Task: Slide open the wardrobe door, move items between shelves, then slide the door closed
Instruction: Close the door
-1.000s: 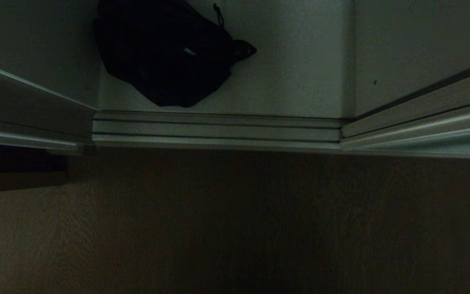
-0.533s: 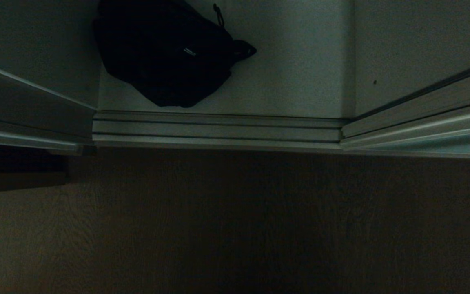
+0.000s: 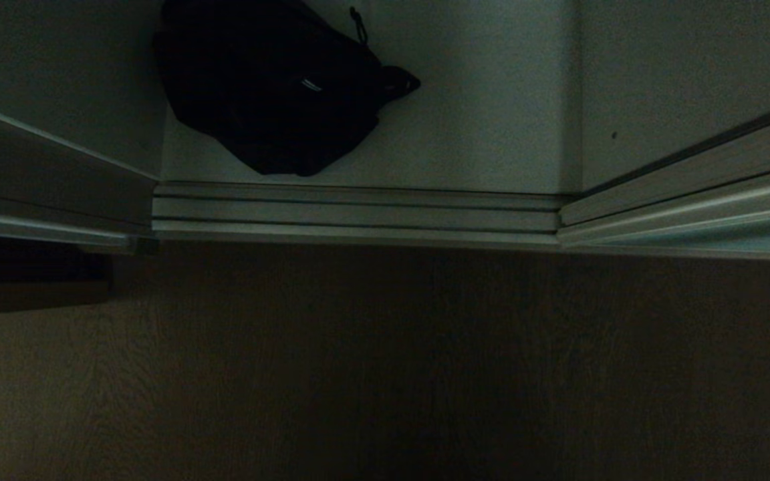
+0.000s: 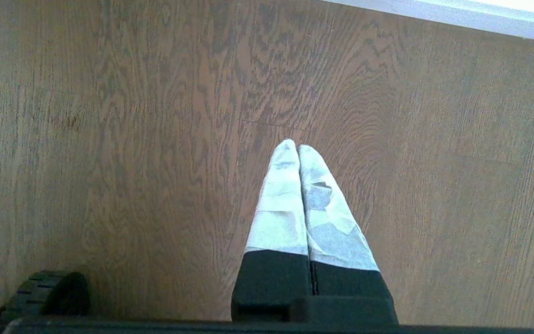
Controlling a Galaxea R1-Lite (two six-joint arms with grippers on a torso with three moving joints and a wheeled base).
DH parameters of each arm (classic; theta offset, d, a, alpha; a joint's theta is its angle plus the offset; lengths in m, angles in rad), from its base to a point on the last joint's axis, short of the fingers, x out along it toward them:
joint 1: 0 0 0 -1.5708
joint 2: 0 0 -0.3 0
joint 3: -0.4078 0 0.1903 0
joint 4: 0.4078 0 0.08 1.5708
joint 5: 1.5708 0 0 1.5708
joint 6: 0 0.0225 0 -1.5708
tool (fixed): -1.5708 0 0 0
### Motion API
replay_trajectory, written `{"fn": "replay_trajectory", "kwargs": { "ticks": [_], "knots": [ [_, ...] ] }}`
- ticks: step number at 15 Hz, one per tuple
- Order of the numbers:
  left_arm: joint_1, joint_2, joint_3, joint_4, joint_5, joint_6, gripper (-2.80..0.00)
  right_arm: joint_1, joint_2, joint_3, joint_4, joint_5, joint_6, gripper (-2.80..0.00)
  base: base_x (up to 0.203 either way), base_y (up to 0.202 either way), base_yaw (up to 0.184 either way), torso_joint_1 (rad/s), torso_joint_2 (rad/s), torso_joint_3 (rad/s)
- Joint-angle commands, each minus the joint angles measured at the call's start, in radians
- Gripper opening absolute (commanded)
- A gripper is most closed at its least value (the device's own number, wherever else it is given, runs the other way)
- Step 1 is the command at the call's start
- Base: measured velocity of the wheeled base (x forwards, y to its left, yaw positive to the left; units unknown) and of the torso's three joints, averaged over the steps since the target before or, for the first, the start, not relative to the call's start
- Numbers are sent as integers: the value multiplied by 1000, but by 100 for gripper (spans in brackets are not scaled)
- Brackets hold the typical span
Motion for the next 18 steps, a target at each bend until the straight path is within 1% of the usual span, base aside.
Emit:
{"fn": "replay_trajectory", "kwargs": {
  "ticks": [1, 2, 3, 4, 7, 18],
  "knots": [
    [0, -6, 8, 12, 42, 89, -280, 1, -3, 0, 0, 1, -1, -280, 0, 0, 0, 0, 0, 0],
    [0, -5, 8, 38, 71, 165, -280, 1, -2, 0, 0, 1, -1, -280, 0, 0, 0, 0, 0, 0],
    [0, -5, 9, 88, 83, 194, -280, 1, -2, 0, 0, 1, -1, -280, 0, 0, 0, 0, 0, 0],
    [0, -5, 9, 122, 85, 187, -280, 1, -3, 0, 0, 1, -1, -280, 0, 0, 0, 0, 0, 0],
    [0, -5, 9, 122, 90, 163, -280, 1, -2, 0, 0, 1, -1, -280, 0, 0, 0, 0, 0, 0],
    [0, -5, 9, 122, 92, 161, -280, 1, -2, 0, 0, 1, -1, -280, 0, 0, 0, 0, 0, 0]
  ]
}}
